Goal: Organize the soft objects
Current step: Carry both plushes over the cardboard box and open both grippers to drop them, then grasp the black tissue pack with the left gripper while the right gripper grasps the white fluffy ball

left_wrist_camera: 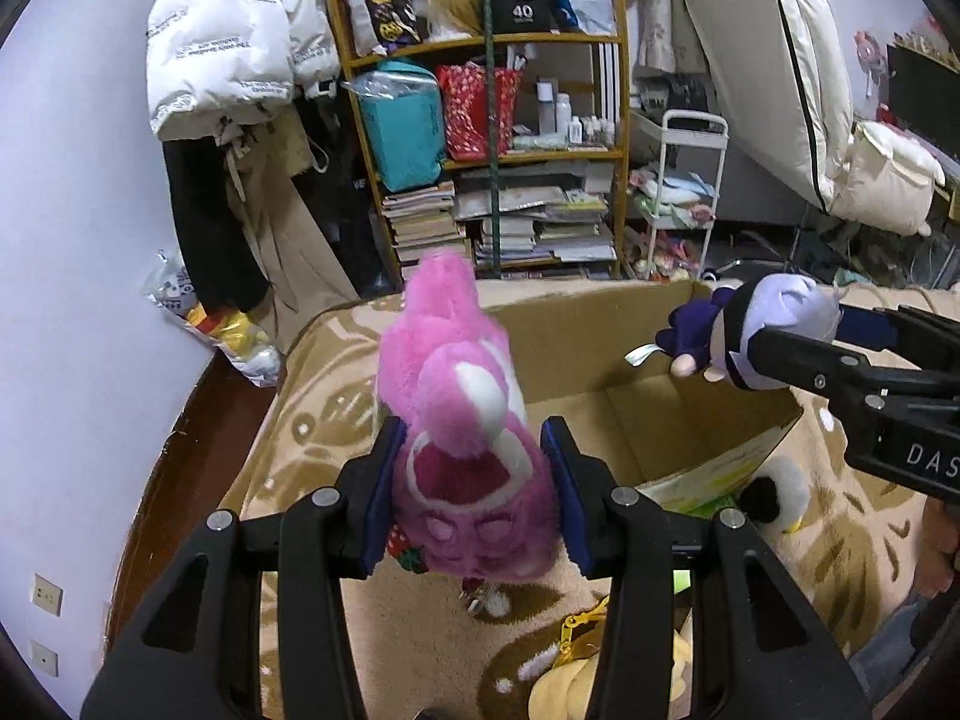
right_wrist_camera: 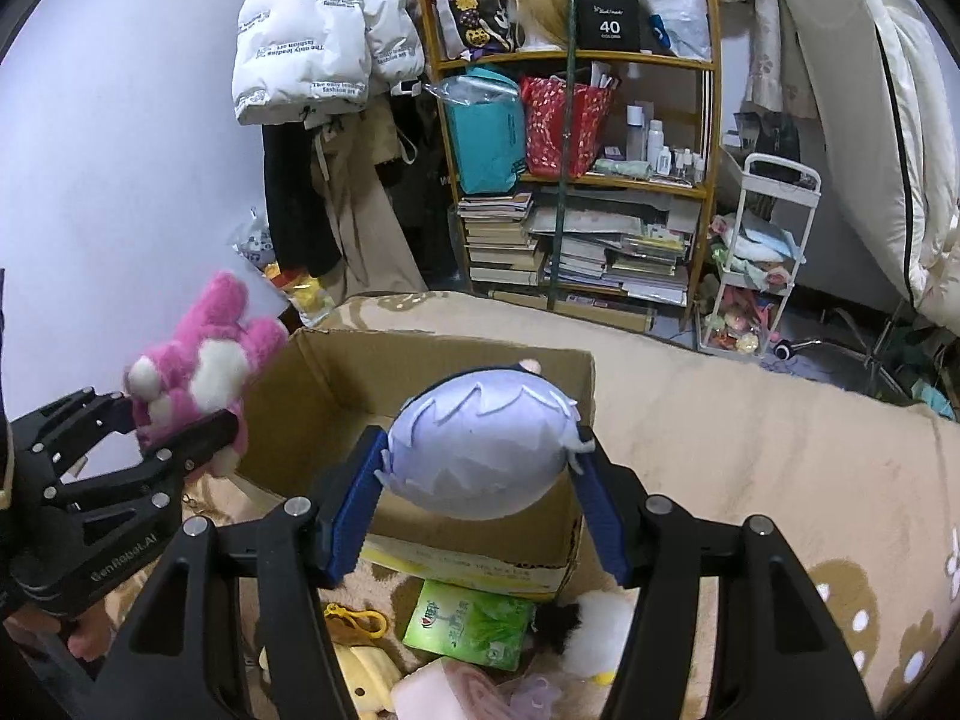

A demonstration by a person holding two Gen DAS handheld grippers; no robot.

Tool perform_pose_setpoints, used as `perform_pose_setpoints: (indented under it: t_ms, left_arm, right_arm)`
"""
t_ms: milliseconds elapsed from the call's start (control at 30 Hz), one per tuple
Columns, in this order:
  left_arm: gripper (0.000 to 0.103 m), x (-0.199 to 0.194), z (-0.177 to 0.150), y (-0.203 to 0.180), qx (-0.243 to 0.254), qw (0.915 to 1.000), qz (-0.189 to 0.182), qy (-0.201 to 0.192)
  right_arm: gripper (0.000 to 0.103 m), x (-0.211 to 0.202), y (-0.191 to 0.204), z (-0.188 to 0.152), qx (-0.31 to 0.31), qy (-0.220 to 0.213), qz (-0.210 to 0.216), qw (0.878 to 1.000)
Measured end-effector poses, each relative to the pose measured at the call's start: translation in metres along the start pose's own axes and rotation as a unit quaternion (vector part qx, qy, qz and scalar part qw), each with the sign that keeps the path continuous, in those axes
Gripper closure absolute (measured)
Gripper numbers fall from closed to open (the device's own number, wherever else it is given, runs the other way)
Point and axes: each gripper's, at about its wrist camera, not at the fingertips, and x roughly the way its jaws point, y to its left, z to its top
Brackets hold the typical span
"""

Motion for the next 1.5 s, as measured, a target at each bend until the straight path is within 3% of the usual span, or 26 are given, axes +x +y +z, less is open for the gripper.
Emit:
perform_pose_setpoints:
  t_ms: [200,400,533,667,1133,1500]
  left_arm:
    - [0.058,0.011,-0.001,0.004,-0.012,0.9999,-0.001,0.010]
    - [0.043,0.014,-0.004,0.012,-0.033,0.9991,0.011,0.025]
    - [0.030,0.006,-0.007,0.013,-0.033,0.9989,0.021,0.027]
    - [0.022,-0.010,-0.012,0.012,-0.023,0.9989,0.037,0.016]
    - [0.019,-0.036,-0.050,0.021,-0.053,0.9945,0.048,0.076]
    - [0.019,-0.043,-0.084,0.033,-0.084,0.9867,0.066,0.123]
  right_arm:
    - [0.035,0.015,-0.009,-0.008,0.015,0.016,0.000,1.000]
    - [0.034,0.017,-0.010,-0.012,0.015,0.024,0.007,1.000]
    - [0.013,0.007,-0.011,-0.010,0.020,0.015,0.007,1.000]
    - [0.006,-0.008,-0.011,-0.009,0.023,0.004,0.009,1.000]
    - [0.002,-0.043,-0.023,-0.031,0.048,0.021,-0.003,0.999]
    - [0.002,-0.043,-0.019,-0.067,0.040,0.049,-0.013,0.998]
